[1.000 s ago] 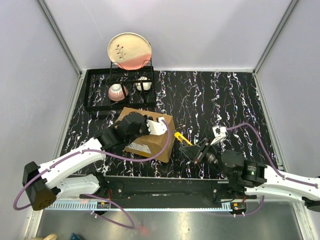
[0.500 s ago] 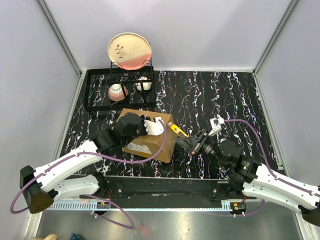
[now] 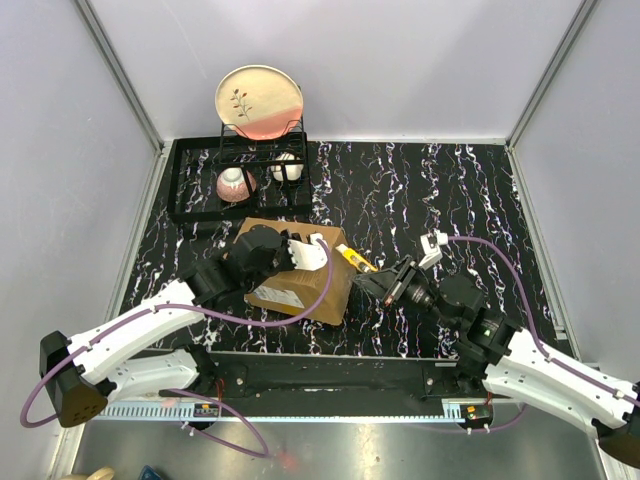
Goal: Unpack the express box
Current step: Cut the express box at the center of the board.
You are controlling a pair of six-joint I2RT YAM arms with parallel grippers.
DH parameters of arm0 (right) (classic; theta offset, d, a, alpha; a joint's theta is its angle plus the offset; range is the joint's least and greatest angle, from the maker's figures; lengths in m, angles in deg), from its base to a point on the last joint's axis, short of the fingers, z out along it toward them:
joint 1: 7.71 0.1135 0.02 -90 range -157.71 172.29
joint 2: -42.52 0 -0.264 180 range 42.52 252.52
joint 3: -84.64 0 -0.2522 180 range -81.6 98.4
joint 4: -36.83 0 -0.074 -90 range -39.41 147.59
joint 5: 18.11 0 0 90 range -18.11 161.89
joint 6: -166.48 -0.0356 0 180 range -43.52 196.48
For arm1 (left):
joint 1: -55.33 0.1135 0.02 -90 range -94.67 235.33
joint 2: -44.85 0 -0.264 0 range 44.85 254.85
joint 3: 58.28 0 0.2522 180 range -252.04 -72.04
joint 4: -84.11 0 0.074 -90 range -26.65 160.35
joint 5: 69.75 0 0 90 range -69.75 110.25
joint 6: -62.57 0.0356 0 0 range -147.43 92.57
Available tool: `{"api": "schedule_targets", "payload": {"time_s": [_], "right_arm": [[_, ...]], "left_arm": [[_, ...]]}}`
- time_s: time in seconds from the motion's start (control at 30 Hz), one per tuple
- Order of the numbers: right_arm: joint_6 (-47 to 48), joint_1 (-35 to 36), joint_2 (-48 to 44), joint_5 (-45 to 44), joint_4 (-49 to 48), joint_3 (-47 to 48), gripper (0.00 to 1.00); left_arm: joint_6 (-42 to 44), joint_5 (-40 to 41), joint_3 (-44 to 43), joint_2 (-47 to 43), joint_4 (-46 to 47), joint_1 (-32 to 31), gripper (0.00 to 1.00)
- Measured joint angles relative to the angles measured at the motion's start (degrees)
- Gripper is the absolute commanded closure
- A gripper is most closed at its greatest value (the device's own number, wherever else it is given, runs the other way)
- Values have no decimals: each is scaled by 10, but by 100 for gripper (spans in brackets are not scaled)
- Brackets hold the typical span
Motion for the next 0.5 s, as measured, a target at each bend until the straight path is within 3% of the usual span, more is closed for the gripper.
{"api": "schedule_targets", "payload": {"time_s": [0.5], "right_arm": [[-15, -29, 34, 55, -14, 0, 100]], "left_arm": [[0, 1, 6, -1, 0, 2, 100]]}}
